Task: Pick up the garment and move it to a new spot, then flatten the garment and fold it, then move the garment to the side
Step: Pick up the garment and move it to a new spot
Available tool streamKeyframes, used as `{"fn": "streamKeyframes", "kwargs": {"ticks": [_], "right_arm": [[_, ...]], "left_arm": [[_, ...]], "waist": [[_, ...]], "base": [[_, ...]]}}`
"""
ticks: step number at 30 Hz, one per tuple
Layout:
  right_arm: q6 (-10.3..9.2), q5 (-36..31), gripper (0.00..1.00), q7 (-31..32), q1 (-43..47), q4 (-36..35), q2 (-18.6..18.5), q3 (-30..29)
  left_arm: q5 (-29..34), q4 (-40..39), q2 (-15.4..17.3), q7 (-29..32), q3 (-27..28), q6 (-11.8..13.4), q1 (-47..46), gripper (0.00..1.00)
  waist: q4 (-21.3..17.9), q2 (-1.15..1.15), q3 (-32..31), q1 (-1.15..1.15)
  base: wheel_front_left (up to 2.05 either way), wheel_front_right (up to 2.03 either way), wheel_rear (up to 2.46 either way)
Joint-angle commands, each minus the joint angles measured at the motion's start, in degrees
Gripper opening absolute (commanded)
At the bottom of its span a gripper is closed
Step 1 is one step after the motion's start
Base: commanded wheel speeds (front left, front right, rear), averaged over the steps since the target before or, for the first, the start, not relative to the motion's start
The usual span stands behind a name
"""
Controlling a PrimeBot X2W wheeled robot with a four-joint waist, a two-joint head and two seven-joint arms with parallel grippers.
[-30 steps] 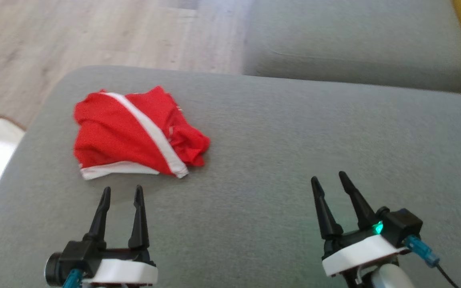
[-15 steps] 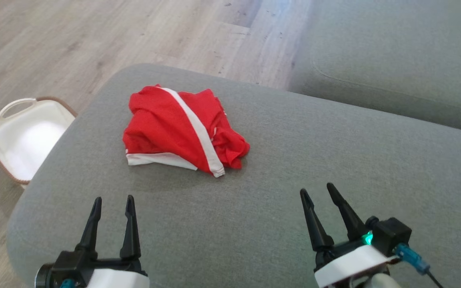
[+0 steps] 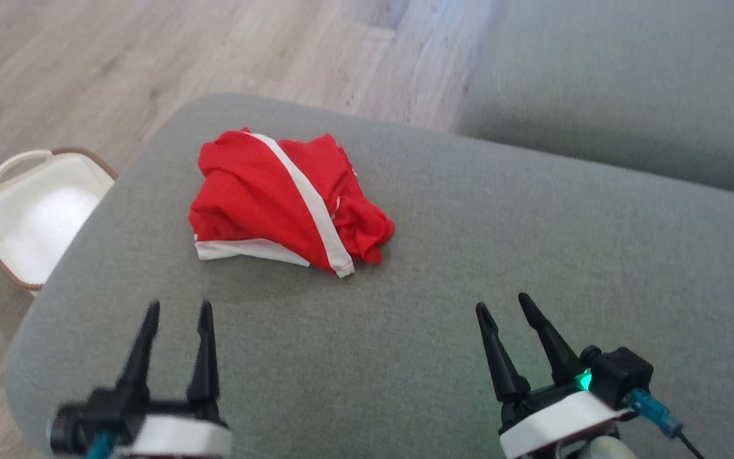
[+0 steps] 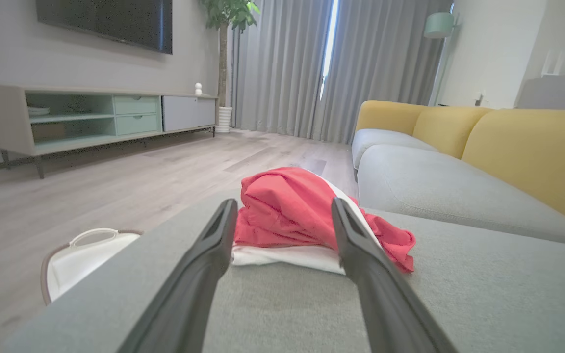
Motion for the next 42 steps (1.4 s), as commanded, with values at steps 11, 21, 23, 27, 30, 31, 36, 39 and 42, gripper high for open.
{"fn": "streamKeyframes", "kwargs": {"ticks": [11,21,23,27,30,31,36,39,42], "right_arm": [[-0.04,-3.79,1.0,-0.78,-6.88,-3.38,-0.33,-2.13],[-0.04,-4.31,1.0,-0.78,-10.45,-4.08,-0.33,-4.24],[-0.04,-4.13,1.0,-0.78,-10.7,-4.12,-0.33,-4.34],[-0.04,-4.11,1.0,-0.78,-10.86,-4.24,-0.33,-4.4],[-0.04,-4.12,1.0,-0.78,-10.94,-4.21,-0.33,-4.46],[-0.04,-4.14,1.0,-0.78,-10.95,-4.17,-0.33,-4.52],[-0.04,-4.33,1.0,-0.78,-10.94,-3.81,-0.33,-4.57],[-0.04,-4.25,1.0,-0.78,-10.71,-3.47,-0.33,-4.81],[-0.04,-4.12,1.0,-0.78,-10.29,-3.01,-0.33,-4.85]], "left_arm": [[-1.46,9.11,9.82,15.07,-2.04,-2.6,-32.03,1.0],[-8.94,22.67,18.83,30.6,-17.58,-2.81,-48.08,1.0],[-10.5,24.7,19.78,31.7,-19.34,-2.81,-49.16,1.0],[-11.66,28.73,21.23,31.64,-21.28,-2.81,-50.51,1.0],[-12.14,31.4,21.28,30.97,-21.94,-2.82,-50.96,1.0],[-12.34,32.09,21.12,30.75,-22.13,-2.82,-51.05,1.0],[-14.43,33.87,20.81,29.79,-23.94,-2.82,-51.59,0.0],[-14.66,34.08,20.98,27.12,-23.63,-2.82,-52.37,0.0],[-14.93,33.56,20.96,24.39,-23.15,-2.72,-52.77,0.0]], "waist": [[-5.36,0.0,11.03,0.01],[-10.35,0.0,17.33,0.01],[-10.91,0.0,17.78,0.01],[-11.47,0.0,18.21,0.01],[-11.62,0.0,18.24,0.01],[-11.61,0.0,18.19,0.01],[-11.37,0.0,17.6,0.01],[-11.05,0.0,16.7,0.01],[-10.69,0.0,15.37,0.01]], "base": [[0.0,0.0,0.0],[0.0,0.0,0.0],[0.0,0.0,0.0],[0.0,0.0,0.0],[0.0,0.0,0.0],[0.0,0.0,0.0],[0.0,0.0,0.0],[0.0,0.0,0.0],[0.0,0.0,0.0]]}}
